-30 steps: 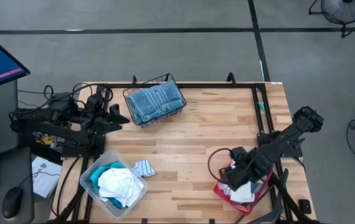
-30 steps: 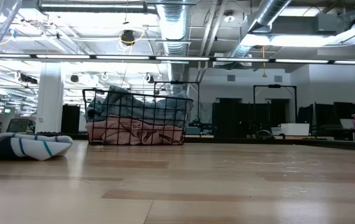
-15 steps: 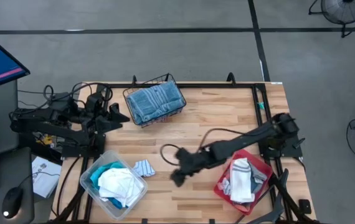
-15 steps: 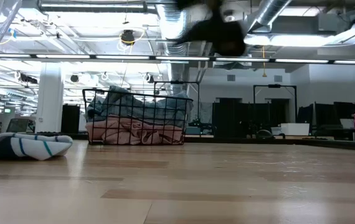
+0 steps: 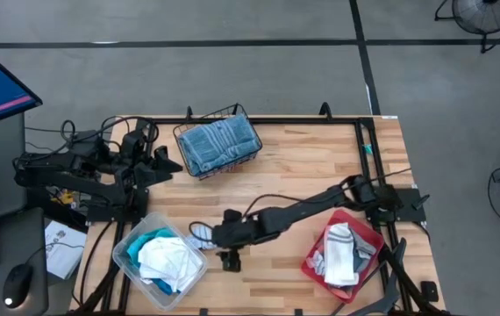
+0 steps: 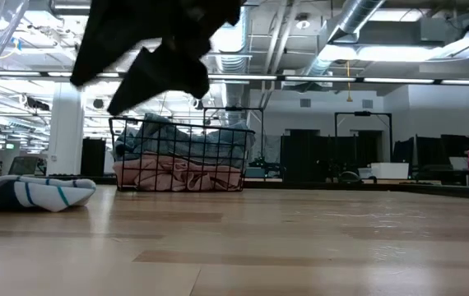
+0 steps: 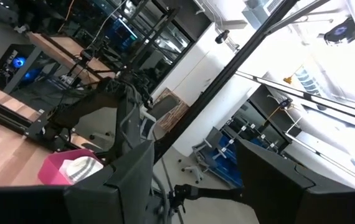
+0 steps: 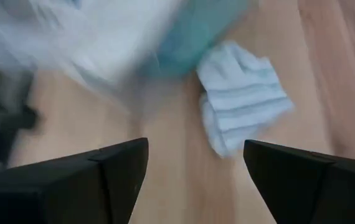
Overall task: Pick & Place Cloths
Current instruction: Put the white patterned sock into the red bin
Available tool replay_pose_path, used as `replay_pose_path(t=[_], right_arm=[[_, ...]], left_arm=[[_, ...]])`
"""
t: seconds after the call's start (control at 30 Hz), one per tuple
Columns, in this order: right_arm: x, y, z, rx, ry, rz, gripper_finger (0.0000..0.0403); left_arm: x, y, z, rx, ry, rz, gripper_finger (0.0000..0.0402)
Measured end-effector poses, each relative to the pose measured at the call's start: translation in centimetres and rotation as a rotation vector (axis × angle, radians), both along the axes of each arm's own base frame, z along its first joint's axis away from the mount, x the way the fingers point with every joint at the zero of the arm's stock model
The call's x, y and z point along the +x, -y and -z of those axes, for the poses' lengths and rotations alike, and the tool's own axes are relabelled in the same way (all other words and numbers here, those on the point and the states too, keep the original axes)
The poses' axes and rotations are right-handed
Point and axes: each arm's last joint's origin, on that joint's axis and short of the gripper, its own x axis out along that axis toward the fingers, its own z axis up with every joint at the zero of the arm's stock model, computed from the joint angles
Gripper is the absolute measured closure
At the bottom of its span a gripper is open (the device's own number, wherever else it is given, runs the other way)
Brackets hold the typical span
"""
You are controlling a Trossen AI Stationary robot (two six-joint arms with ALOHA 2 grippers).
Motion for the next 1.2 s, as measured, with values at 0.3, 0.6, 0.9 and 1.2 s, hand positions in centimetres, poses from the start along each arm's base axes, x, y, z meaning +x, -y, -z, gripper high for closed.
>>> replay_pose_path(t=[0.3, 0.6, 0.9, 1.2], right_arm=[[2.1, -0.5, 3.1, -0.181, 0.044, -0.103, 0.0143], [3.4, 1.0, 6.4, -0.182, 0.031, -0.062, 0.0143], [3.6, 1.8, 8.5, -0.124, -0.027, 0.023, 0.0178], [3.4, 3.3, 8.2, -0.033, -0.106, 0.131, 0.0379]], left_arm=[[0.0, 0.0, 0.0, 0.000, 0.002, 0.001, 0.0188], [0.0, 0.0, 0.0, 0.000, 0.003, 0.001, 0.0188], [0.0, 0.0, 0.0, 0.000, 0.004, 0.001, 0.0188], [0.0, 0.0, -0.1, -0.001, 0.011, 0.002, 0.0188]])
